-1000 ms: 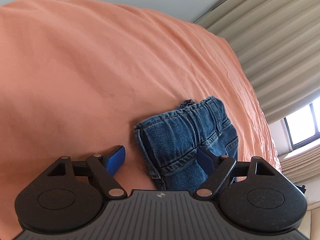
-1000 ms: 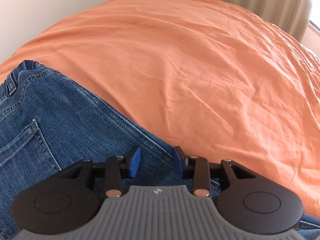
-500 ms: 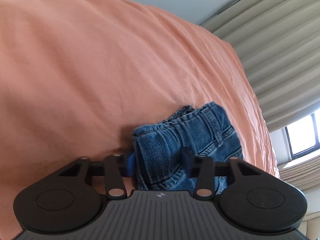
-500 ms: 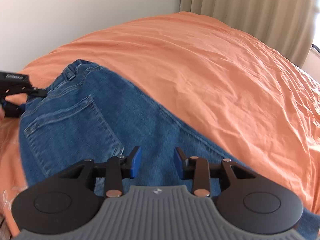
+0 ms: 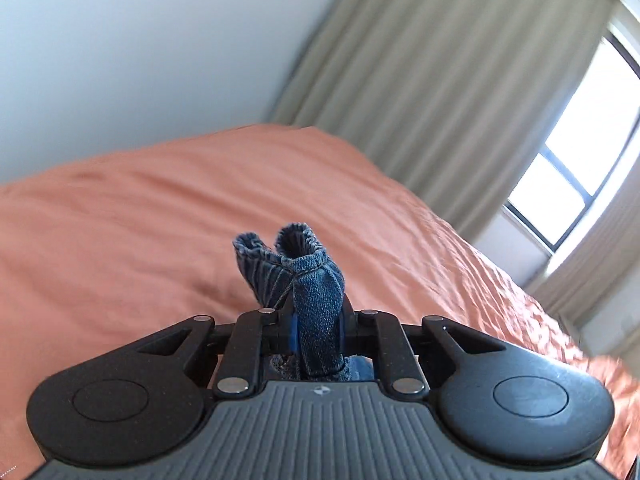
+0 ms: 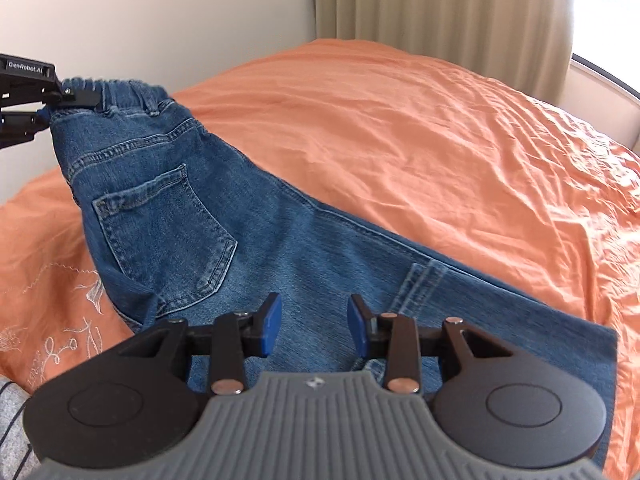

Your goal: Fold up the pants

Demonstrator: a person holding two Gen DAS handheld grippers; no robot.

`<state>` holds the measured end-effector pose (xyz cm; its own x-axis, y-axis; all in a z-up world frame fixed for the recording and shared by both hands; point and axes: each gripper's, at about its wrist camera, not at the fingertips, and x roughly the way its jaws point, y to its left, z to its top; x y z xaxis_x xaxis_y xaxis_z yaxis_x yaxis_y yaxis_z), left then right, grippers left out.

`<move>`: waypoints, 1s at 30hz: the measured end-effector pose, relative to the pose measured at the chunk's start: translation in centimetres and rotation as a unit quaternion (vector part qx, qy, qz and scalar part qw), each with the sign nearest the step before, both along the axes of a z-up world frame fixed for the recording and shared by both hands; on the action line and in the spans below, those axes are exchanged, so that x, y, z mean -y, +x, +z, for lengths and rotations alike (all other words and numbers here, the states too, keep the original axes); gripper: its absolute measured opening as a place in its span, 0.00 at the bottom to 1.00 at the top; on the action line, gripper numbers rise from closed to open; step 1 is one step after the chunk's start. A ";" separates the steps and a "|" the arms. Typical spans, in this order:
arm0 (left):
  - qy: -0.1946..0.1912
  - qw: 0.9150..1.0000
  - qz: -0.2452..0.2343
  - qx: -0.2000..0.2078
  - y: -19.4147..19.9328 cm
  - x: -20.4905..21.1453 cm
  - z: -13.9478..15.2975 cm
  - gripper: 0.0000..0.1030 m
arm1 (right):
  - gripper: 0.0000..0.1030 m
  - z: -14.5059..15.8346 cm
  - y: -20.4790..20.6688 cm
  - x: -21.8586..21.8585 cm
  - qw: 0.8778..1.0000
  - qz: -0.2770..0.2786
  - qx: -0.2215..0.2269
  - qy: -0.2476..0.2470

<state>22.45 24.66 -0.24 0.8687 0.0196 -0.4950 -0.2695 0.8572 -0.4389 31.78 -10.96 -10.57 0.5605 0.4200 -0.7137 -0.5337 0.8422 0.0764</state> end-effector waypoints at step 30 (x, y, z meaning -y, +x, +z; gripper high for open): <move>-0.098 0.926 -0.289 -0.222 0.9 20.0 -10.2 0.62 | 0.33 -3.5 -6.8 15.0 0.985 -0.131 -0.057 0.096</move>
<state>23.31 4.65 -10.47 0.4157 -0.5128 -0.7511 0.0186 0.8305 -0.5567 25.01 -25.96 -14.03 0.5890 0.4042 -0.6998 -0.2778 0.9144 0.2943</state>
